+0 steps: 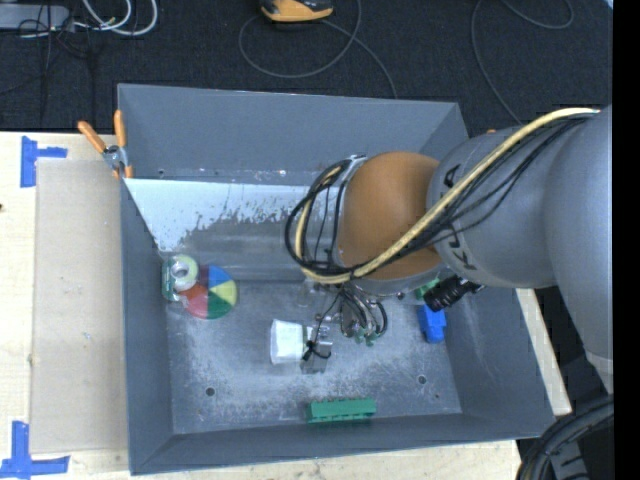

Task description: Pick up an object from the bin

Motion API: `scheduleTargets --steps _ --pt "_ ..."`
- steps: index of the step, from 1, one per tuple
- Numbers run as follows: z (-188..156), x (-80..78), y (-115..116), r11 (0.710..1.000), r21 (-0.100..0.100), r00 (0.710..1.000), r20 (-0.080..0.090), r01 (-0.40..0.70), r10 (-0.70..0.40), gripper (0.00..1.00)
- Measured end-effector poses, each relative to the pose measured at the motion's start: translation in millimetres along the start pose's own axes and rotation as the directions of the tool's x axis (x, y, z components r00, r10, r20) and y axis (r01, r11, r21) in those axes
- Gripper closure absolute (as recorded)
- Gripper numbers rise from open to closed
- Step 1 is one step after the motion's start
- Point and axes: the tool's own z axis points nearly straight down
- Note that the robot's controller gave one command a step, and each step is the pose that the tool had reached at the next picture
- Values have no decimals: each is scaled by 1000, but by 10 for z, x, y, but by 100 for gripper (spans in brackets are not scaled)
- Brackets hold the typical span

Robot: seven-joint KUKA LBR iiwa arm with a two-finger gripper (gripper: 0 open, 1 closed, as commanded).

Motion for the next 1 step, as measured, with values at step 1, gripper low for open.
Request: scheduleTargets --steps 1 --pt "642 76 17 988 2 988 -14 153 -153 0"
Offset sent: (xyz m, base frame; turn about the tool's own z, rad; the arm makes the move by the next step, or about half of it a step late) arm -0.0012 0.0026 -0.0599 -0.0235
